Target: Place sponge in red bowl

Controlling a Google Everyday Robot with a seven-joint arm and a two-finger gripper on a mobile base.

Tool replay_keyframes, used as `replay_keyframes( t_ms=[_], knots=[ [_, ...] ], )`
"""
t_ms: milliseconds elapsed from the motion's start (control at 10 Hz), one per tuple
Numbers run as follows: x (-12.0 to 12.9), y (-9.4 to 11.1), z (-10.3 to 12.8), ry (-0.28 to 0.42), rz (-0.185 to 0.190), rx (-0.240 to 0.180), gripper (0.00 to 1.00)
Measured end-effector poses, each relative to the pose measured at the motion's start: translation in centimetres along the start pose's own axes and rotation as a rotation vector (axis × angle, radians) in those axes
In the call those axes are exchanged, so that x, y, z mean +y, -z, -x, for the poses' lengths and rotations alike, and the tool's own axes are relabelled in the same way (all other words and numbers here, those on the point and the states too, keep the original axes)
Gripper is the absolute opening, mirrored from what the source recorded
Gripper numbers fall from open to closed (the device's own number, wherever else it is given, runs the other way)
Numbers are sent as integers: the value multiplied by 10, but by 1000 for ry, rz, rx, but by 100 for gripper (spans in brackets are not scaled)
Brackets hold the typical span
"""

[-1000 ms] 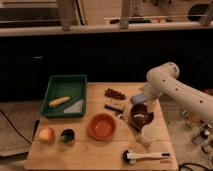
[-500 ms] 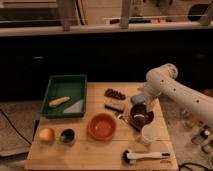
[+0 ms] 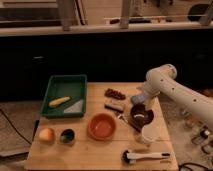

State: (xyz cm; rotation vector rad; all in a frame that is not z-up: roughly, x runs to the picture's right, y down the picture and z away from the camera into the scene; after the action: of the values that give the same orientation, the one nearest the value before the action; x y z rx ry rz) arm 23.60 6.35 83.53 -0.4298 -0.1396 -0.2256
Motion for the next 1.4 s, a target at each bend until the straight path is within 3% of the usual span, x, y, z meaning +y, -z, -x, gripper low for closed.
replay_keyframes(
  t_ms=[200, 400, 1100, 1400],
  knots=[
    [-2, 8, -20, 4, -49, 10, 80],
    [-14, 6, -32, 52, -65, 18, 80],
    [-43, -21, -32, 260, -38, 76, 80],
    [-46, -33, -35, 273, -38, 44, 80]
  ],
)
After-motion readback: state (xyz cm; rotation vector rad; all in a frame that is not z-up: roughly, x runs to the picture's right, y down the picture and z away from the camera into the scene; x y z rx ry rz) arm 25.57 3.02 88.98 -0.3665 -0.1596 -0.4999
